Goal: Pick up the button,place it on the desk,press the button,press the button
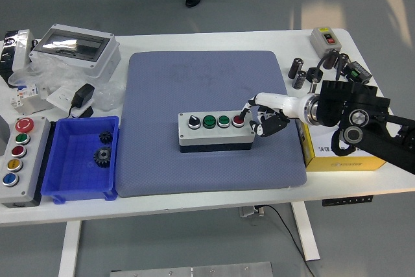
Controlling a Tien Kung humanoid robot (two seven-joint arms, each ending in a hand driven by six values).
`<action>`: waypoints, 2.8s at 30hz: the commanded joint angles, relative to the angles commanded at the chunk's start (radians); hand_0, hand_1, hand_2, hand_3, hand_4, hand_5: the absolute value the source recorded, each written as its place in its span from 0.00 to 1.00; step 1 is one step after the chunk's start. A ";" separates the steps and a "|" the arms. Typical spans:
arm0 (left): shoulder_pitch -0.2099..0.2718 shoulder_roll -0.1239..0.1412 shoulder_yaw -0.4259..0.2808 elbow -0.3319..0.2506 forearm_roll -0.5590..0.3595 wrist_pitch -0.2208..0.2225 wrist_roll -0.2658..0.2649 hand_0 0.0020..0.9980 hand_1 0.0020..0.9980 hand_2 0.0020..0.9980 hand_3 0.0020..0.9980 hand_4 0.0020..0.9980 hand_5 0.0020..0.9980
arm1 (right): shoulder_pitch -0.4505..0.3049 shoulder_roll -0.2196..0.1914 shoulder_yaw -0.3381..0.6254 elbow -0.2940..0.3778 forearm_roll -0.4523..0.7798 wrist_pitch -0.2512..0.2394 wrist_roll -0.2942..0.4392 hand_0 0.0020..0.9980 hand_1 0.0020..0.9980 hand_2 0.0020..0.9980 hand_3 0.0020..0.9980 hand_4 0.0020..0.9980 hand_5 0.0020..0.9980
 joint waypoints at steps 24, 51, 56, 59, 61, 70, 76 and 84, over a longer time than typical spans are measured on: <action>0.007 -0.003 0.004 0.000 -0.005 0.001 -0.001 0.62 0.55 0.53 0.58 0.49 0.21 | -0.063 -0.047 0.138 0.043 0.024 0.047 0.049 0.00 0.09 0.20 0.73 0.27 0.03; 0.019 -0.023 0.000 0.000 0.003 0.000 -0.010 0.62 0.55 0.53 0.58 0.49 0.21 | -0.691 0.373 0.728 -0.137 0.056 -0.541 0.748 0.24 0.42 0.58 0.72 0.44 0.29; 0.016 -0.026 -0.006 0.000 0.006 0.001 -0.012 0.62 0.55 0.53 0.58 0.49 0.21 | -0.733 0.372 0.720 -0.149 0.191 -0.545 0.869 0.56 0.61 0.66 0.70 0.49 0.33; 0.016 -0.025 -0.008 0.000 0.006 0.001 -0.013 0.62 0.55 0.53 0.58 0.49 0.21 | -0.746 0.362 0.718 -0.148 0.253 -0.540 0.904 0.70 0.67 0.69 0.69 0.52 0.34; 0.015 -0.025 -0.007 0.000 0.004 0.001 -0.014 0.62 0.55 0.53 0.58 0.49 0.21 | -0.753 0.358 0.721 -0.148 0.282 -0.535 0.911 0.70 0.67 0.69 0.69 0.52 0.34; 0.011 -0.025 -0.005 0.000 0.000 0.001 -0.015 0.62 0.56 0.53 0.58 0.50 0.21 | -0.760 0.358 0.736 -0.154 0.322 -0.516 0.915 0.75 0.69 0.71 0.67 0.64 0.53; 0.009 -0.022 -0.003 0.000 -0.002 0.001 -0.016 0.62 0.56 0.53 0.58 0.50 0.21 | -0.759 0.359 0.737 -0.155 0.331 -0.511 0.913 0.75 0.69 0.71 0.66 0.65 0.55; 0.005 -0.020 0.001 0.000 -0.005 0.002 -0.019 0.62 0.56 0.53 0.58 0.50 0.21 | -0.760 0.359 0.741 -0.155 0.338 -0.507 0.915 0.75 0.69 0.71 0.66 0.64 0.54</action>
